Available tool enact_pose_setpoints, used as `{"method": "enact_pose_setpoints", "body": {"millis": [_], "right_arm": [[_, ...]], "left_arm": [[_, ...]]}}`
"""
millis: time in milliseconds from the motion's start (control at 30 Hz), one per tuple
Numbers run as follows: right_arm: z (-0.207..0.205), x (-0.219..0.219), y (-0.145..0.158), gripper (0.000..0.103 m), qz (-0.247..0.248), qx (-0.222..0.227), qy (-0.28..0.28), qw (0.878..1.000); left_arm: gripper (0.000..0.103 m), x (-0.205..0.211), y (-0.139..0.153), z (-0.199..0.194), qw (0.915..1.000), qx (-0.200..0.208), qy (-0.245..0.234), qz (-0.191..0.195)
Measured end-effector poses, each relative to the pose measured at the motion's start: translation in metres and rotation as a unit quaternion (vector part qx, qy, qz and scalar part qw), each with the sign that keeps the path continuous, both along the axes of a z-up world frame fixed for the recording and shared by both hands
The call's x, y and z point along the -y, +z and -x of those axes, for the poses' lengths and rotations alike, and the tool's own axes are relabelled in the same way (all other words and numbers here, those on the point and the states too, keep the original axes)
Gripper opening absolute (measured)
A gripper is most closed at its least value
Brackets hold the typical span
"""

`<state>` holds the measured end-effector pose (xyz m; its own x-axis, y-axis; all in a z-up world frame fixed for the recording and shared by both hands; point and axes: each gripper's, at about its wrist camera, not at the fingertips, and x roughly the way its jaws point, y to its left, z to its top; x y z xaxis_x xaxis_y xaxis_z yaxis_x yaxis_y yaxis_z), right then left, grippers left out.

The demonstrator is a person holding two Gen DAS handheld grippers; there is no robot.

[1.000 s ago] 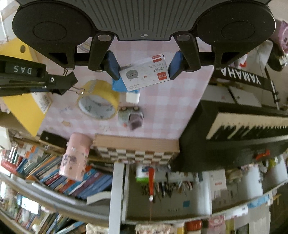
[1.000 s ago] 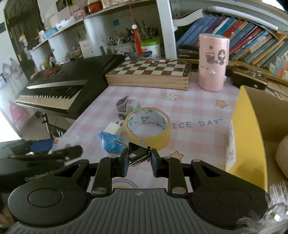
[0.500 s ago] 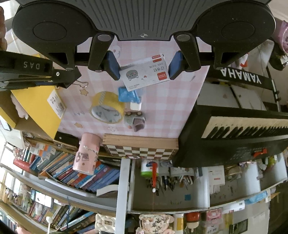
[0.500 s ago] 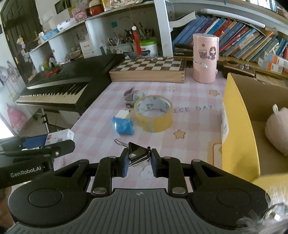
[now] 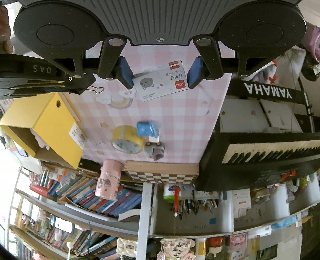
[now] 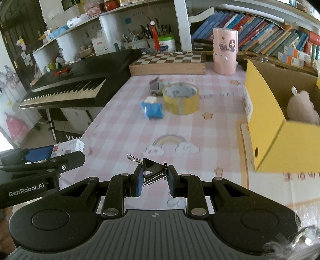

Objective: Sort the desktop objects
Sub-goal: 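Carry the white box and binder clip over to the yellow box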

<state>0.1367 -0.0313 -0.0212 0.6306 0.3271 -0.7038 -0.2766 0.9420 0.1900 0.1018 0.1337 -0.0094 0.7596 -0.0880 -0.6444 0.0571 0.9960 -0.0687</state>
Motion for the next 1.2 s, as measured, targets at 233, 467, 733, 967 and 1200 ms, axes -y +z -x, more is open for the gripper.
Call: {"method": "enact_pose_setpoints", "body": {"millis": [233,467,733,967,1200], "right_arm": [[0.037,-0.004,-0.003,0.023,-0.007,-0.005,-0.019,1.000],[0.069,-0.005,-0.006,0.023,-0.011,-0.006,-0.038,0.999],[0.099,0.005,-0.007,0.023,-0.009,-0.007,-0.074,0.997],[0.120,0.028,-0.003,0.023,-0.008,-0.004,-0.134,0.991],[0.132,0.044,-0.004,0.023,-0.003,-0.005,-0.164,0.986]], "left_arm": [[0.058,-0.004,0.001,0.029,0.9998,0.000,-0.021,-0.005],[0.058,-0.003,0.000,0.051,0.9989,0.001,-0.047,-0.009],[0.058,0.011,0.000,0.065,0.9952,0.005,-0.097,-0.008],[0.058,0.032,0.001,0.069,0.9886,0.014,-0.150,-0.006],[0.058,0.050,-0.001,0.068,0.9830,0.013,-0.183,-0.002]]}}
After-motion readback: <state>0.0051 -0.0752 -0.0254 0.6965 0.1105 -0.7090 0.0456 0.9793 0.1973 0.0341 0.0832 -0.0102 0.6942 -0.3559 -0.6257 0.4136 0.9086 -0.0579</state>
